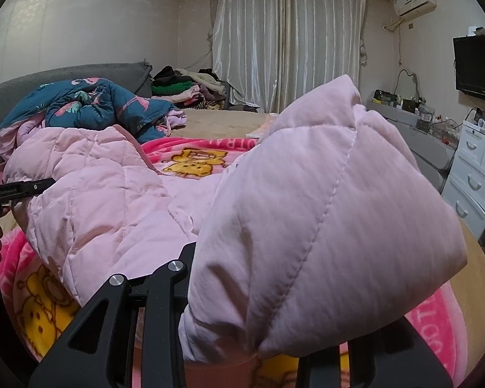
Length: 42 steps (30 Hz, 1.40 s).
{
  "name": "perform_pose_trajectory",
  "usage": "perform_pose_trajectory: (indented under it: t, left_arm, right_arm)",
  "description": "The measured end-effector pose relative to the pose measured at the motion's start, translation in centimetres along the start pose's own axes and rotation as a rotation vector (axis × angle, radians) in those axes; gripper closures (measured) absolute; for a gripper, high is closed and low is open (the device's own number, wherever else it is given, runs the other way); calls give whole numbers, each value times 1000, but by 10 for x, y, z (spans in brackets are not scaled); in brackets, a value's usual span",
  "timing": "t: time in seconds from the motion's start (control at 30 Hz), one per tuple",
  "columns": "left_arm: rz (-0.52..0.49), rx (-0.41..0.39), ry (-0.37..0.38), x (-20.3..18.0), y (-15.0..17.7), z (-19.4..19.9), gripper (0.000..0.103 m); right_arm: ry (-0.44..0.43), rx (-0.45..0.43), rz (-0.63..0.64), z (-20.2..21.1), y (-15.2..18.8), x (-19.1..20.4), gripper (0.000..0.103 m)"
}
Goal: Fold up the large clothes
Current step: 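Fold the lifted half over onto the rest of the jacket with both tools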
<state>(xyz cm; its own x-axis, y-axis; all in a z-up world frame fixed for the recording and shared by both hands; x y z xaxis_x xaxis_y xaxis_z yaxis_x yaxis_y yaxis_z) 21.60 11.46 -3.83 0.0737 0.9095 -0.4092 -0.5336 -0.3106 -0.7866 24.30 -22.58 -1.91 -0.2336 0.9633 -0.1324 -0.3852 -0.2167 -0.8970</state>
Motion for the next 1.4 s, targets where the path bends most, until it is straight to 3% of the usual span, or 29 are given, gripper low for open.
perform_pose_trajectory:
  t: [0.4, 1.0, 1.1, 1.27, 1.4]
  left_arm:
    - [-19, 53, -83, 6, 18, -5, 72]
    - [-35, 88, -128, 14, 30, -14, 67]
    - [-32, 88, -126, 14, 31, -14, 66]
    - [-18, 86, -117, 14, 33, -13, 65]
    - [-9, 83, -106, 15, 35, -12, 64]
  right_arm:
    - [67, 36, 30, -14, 4, 8, 73]
    - [62, 144, -227, -31, 58, -15, 68]
    - [59, 181, -272, -32, 62, -18, 62]
    - [29, 256, -392, -28, 73, -28, 33]
    - [67, 284, -452, -11, 83, -40, 19]
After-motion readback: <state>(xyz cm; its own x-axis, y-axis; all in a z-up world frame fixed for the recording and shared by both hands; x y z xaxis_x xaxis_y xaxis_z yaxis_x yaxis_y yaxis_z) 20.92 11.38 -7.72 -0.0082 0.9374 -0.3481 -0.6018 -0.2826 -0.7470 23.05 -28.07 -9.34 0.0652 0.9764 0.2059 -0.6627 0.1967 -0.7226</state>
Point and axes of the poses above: each gripper's, at about its wrist camera, not at the fingertips, and z roughly against the way its jaws point, x to its left, y to its underside, the point moved 10 cm from there along -z, roughly the way its jaws point, and after that the axes turned 12 degrees about y, right-handed, at the moved point
